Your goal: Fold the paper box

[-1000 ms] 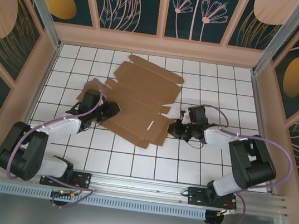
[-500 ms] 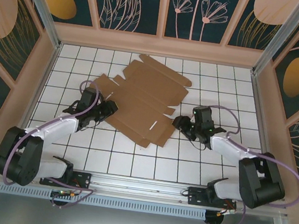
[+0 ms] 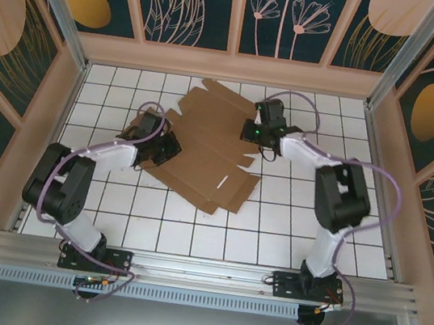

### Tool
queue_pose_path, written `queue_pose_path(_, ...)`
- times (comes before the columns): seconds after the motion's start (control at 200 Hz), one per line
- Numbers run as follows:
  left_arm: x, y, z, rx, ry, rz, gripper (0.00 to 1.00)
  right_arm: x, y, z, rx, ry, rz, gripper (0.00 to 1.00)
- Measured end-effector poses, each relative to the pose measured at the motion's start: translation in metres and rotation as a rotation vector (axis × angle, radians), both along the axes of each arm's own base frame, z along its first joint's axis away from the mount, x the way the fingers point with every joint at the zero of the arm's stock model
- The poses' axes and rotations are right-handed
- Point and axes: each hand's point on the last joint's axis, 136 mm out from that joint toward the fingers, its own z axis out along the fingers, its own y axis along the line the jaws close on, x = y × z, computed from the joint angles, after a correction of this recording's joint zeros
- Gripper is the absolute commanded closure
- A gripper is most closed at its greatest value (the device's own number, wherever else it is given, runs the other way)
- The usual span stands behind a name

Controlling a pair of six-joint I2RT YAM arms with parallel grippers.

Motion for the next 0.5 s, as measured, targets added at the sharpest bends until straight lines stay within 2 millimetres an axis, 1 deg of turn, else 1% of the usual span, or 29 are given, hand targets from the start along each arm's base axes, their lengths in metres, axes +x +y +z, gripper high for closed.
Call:
queue_pose_path(0.105,0.015,-0.003,-0.008,0.029,0.031,0.000,1.00,0.018,0.009,-0.037,-0.054,0.064,0.026,1.00)
queue_pose_path(0.21,0.025,-0.005,-0.020,0.060,0.064,-0.003,1.00,0.026,0.007,-0.065,-0.119,0.112,0.023,1.00)
queue_pose_path(0.235,0.027,-0.005,-0.023,0.068,0.075,-0.004,1.00,0.028,0.007,-0.067,-0.125,0.115,0.023,1.00)
queue_pose_path(0.29,0.031,-0.004,-0.032,0.083,0.102,-0.005,1.00,0.035,0.005,-0.062,-0.145,0.098,0.010,1.00)
queue_pose_path(0.375,0.036,0.000,-0.046,0.097,0.149,0.002,1.00,0.036,-0.002,-0.065,-0.183,0.096,-0.009,1.00)
queue_pose_path(0.45,0.049,0.002,-0.046,0.094,0.154,0.008,1.00,0.035,-0.007,-0.068,-0.196,0.090,-0.021,1.00)
queue_pose_path(0.5,0.062,0.003,-0.046,0.100,0.151,0.013,1.00,0.034,-0.011,-0.069,-0.204,0.078,-0.032,1.00)
